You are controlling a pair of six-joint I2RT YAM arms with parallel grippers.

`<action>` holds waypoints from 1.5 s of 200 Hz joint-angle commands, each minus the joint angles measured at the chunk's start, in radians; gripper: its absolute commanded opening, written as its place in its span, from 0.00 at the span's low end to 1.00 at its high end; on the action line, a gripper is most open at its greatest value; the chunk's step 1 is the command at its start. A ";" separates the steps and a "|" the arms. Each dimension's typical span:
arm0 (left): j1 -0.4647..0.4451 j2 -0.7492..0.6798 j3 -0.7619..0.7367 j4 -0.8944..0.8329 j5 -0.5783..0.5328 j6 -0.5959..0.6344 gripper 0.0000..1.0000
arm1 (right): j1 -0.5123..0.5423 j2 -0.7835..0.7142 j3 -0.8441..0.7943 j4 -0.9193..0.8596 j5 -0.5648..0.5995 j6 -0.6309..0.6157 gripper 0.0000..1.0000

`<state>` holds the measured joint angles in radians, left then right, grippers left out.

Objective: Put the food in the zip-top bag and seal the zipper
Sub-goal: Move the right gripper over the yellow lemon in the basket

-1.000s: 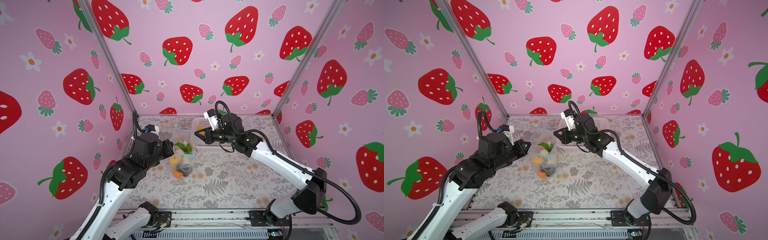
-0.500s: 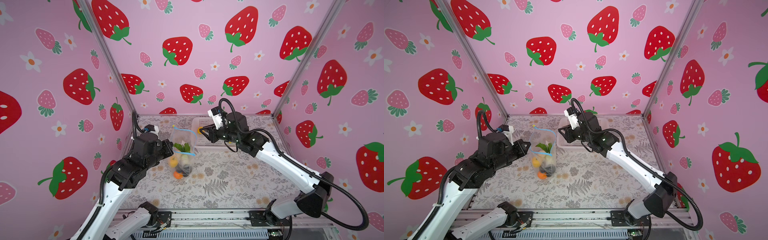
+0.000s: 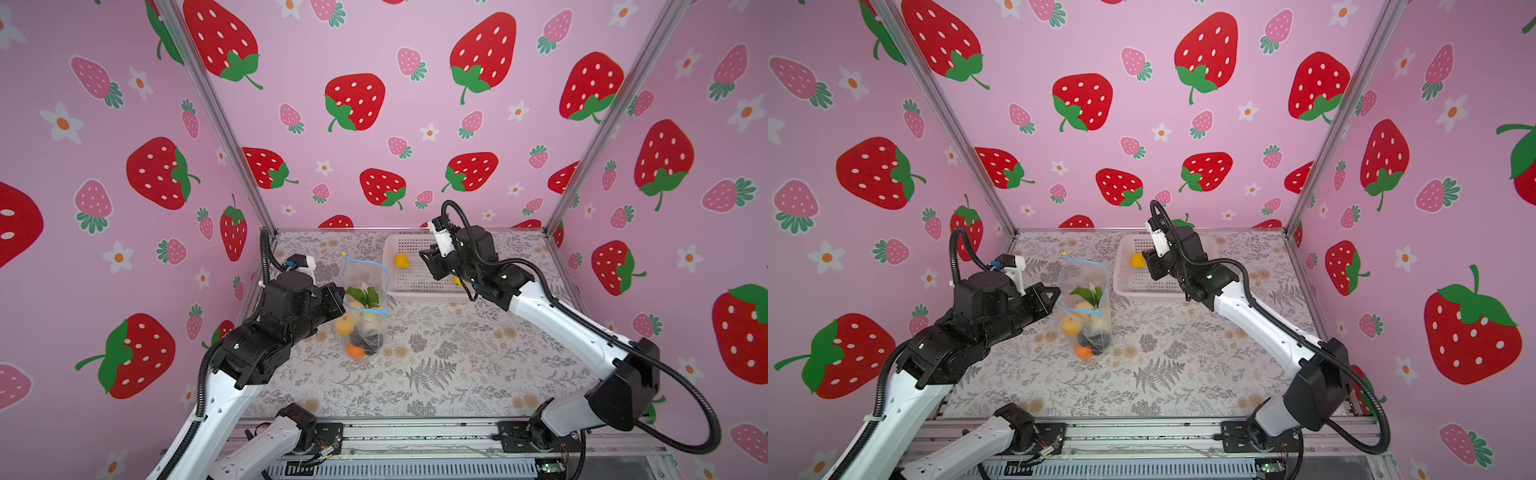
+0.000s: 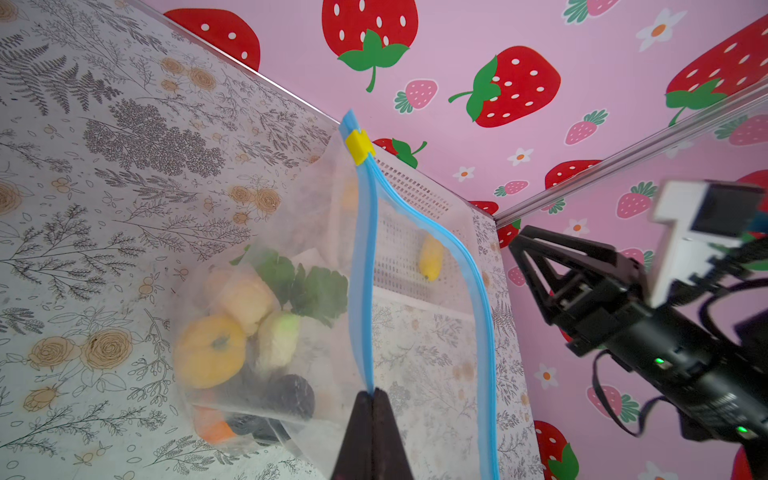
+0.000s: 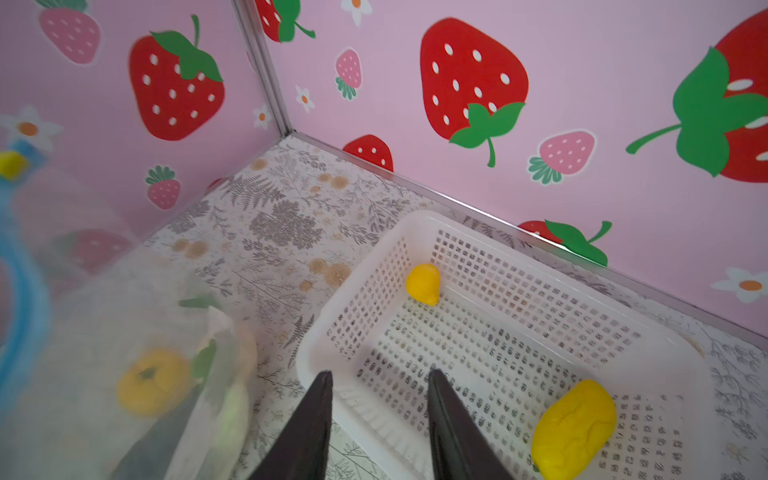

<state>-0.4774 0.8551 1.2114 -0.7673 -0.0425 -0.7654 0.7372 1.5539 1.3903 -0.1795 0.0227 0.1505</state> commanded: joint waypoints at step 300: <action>0.005 0.001 -0.011 0.035 0.033 -0.008 0.00 | -0.087 0.982 0.776 -0.066 -0.138 0.056 0.62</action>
<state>-0.4774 0.8646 1.2045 -0.7559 -0.0071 -0.7753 0.6567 2.4920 2.1151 -0.2131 -0.0921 0.1974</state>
